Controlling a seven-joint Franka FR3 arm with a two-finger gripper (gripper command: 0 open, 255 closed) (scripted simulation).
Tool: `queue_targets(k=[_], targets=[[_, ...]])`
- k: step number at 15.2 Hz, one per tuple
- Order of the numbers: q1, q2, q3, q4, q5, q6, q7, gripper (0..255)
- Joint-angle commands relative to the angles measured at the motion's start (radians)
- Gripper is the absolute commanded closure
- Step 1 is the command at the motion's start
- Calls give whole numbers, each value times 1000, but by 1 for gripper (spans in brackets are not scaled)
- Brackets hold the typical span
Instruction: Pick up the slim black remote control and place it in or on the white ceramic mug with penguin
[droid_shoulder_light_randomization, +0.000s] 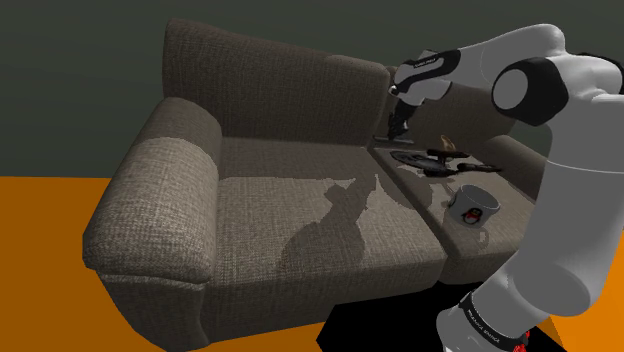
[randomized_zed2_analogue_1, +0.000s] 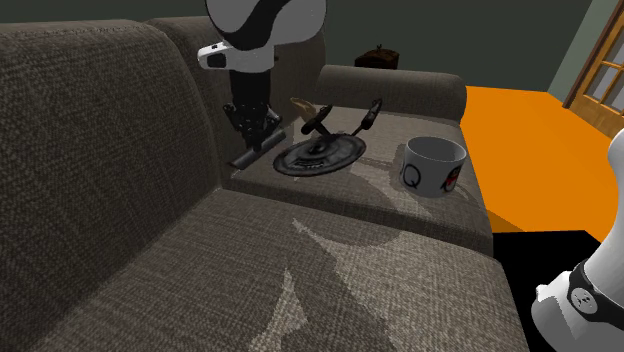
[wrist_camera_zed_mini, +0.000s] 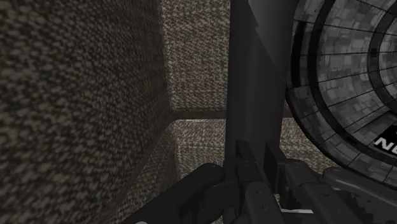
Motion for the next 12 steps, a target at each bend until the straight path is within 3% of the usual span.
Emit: queue_targets(k=[1,12], targets=[[0,-8,-4,19,-7,-26,4,255],[1,-45,-17,119,-35,-157,26,255]])
